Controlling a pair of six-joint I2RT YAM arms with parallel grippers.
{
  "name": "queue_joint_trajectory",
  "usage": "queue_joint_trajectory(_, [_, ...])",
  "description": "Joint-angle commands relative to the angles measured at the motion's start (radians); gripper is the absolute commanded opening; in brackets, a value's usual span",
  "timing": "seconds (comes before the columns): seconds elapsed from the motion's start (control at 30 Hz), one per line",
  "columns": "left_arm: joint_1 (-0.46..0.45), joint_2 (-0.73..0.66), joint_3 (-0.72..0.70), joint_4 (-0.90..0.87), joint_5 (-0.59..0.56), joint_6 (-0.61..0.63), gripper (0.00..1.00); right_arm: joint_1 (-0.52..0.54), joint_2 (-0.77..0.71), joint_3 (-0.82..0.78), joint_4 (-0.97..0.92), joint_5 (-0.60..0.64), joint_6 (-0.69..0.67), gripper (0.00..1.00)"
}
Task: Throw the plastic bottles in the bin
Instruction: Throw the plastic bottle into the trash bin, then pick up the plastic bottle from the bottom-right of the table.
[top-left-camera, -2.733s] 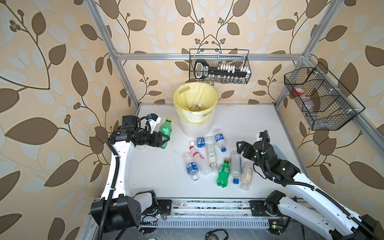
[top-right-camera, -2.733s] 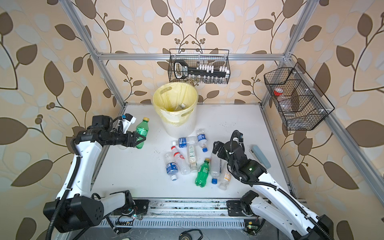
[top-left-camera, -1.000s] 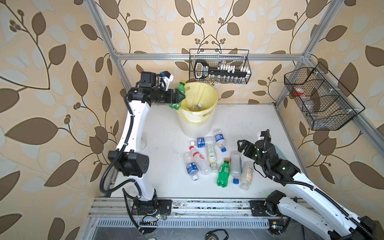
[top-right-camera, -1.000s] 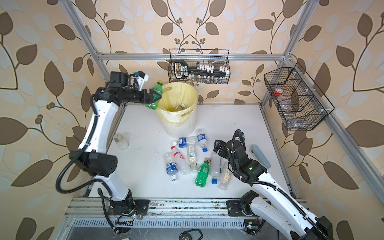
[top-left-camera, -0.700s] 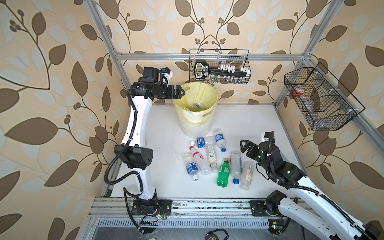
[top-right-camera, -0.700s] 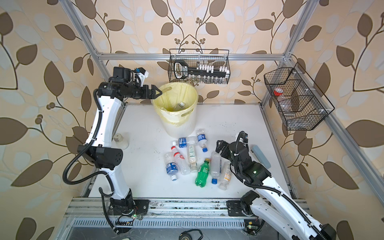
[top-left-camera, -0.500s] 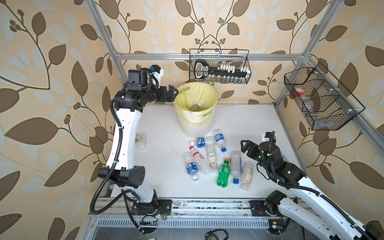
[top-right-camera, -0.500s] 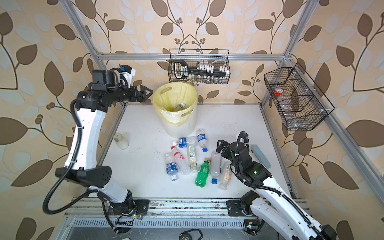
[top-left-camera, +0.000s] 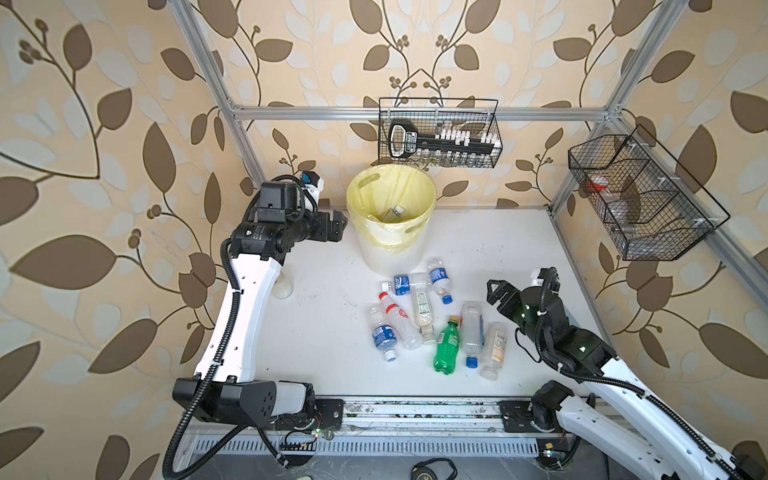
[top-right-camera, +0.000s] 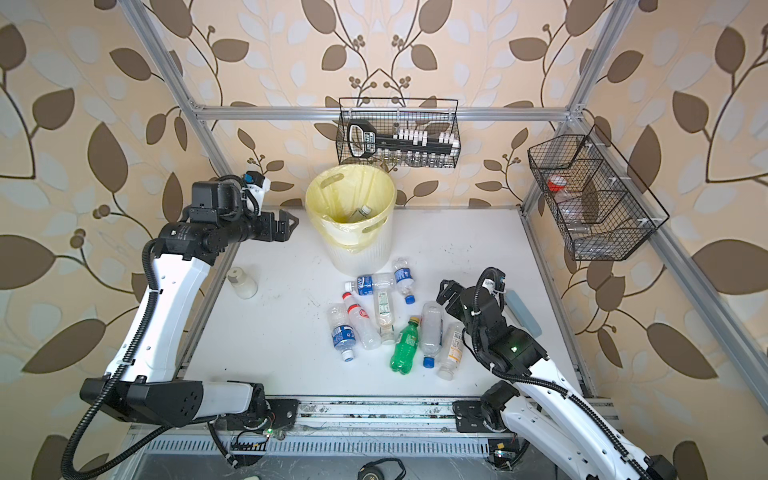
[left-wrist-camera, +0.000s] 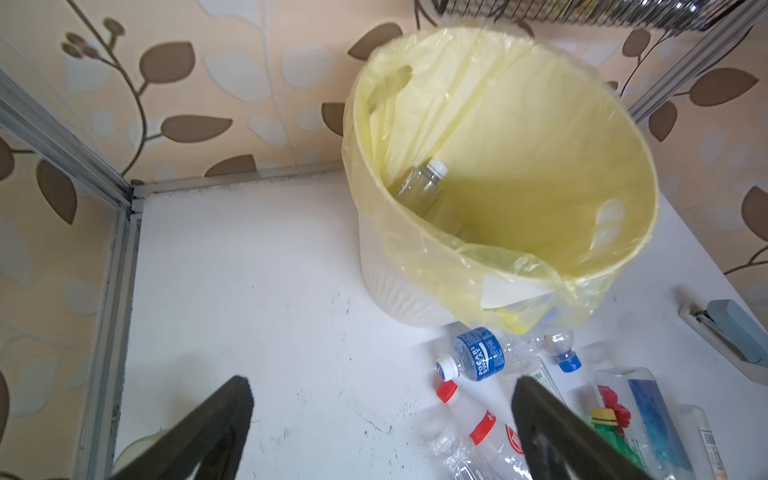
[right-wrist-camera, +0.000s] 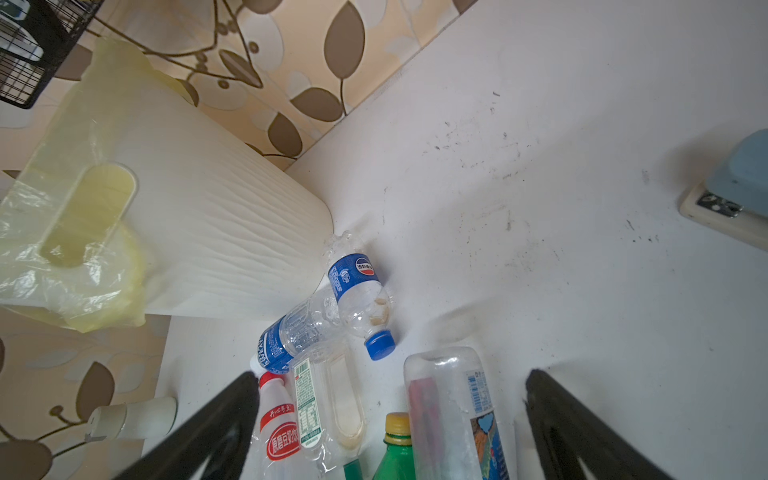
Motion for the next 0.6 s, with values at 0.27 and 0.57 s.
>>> queue_joint_trajectory(0.27, [0.001, -0.161, -0.232, 0.040, 0.031, 0.078, 0.99, 0.000, 0.067, 0.075, -0.252, 0.011, 0.012, 1.00])
queue_joint_trajectory(0.57, [0.001, -0.252, -0.372, -0.037, 0.067, 0.125, 0.99, 0.009, 0.040, 0.069, -0.342, -0.012, 0.003, 1.00])
